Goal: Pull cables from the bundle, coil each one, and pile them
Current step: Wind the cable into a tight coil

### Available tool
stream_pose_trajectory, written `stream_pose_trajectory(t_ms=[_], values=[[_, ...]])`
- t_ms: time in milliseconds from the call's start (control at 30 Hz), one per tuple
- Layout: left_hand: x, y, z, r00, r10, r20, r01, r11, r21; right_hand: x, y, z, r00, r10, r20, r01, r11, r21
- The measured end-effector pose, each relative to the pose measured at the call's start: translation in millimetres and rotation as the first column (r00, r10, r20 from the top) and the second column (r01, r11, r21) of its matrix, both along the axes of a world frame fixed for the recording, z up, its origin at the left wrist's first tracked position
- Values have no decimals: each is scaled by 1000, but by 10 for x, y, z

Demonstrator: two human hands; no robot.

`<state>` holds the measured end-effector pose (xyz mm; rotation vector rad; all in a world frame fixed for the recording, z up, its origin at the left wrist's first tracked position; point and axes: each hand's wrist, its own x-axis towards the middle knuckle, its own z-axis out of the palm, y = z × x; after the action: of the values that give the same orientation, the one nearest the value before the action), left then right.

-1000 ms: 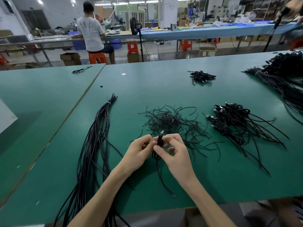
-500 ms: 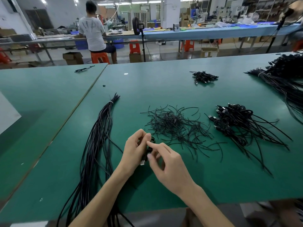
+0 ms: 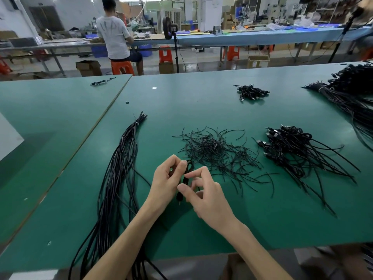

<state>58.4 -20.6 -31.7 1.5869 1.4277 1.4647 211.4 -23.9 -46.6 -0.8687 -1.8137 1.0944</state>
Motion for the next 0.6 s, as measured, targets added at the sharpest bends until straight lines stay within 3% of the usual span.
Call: stream_pose_trajectory(t_ms=[100,433,600], values=[[4,-7,-7,999,-34,24,34,999,0,9,-21,3,999,-12,-46,10,998,-62],[-35,-2,-21,963,-117,242,141,986,-85,-9,-19,2,991,-66,114,74,995,-73],[-47,-4,-5,964,-107,243,128,989,-73,10,1,-55,994,-63,86,68,996,-59]])
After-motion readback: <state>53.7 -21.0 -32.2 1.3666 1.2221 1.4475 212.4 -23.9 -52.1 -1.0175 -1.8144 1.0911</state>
